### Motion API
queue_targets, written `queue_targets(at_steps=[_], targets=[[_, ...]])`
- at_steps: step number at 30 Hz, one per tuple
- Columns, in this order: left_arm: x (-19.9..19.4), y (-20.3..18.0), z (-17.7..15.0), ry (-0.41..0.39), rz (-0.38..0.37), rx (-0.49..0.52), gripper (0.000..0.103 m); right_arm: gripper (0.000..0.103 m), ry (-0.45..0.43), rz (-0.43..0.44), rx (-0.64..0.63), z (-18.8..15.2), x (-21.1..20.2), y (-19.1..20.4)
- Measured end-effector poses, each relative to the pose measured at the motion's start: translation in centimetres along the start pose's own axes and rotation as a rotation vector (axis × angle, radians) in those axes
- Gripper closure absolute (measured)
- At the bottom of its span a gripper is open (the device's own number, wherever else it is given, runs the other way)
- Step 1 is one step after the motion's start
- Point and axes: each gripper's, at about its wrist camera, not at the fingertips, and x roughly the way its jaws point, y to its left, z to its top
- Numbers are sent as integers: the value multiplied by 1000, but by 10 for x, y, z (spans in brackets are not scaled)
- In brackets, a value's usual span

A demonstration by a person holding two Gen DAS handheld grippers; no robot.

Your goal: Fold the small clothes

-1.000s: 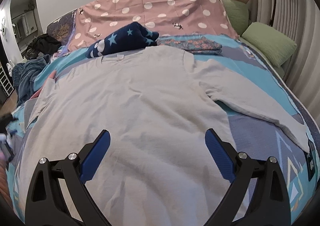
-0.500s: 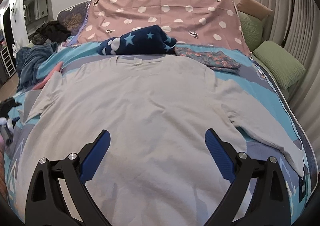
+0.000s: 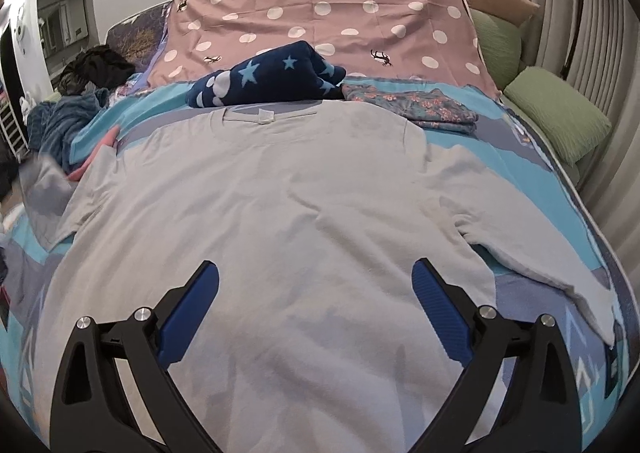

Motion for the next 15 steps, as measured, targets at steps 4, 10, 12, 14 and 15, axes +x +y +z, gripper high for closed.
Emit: queue_targets(at_steps=[4, 10, 12, 14, 15], targets=[[16, -110, -34, 78, -180, 213, 101, 5, -10, 17, 49, 1, -3, -10], [71, -193, -138, 325, -225, 431, 101, 5, 13, 23, 104, 3, -4, -38], [82, -198, -163, 389, -207, 477, 101, 5, 30, 48, 127, 7, -1, -46], [87, -201, -177, 431, -199, 517, 101, 5, 47, 83, 152, 13, 5, -51], [87, -202, -182, 446, -200, 536, 98, 5, 53, 99, 162, 15, 7, -52]])
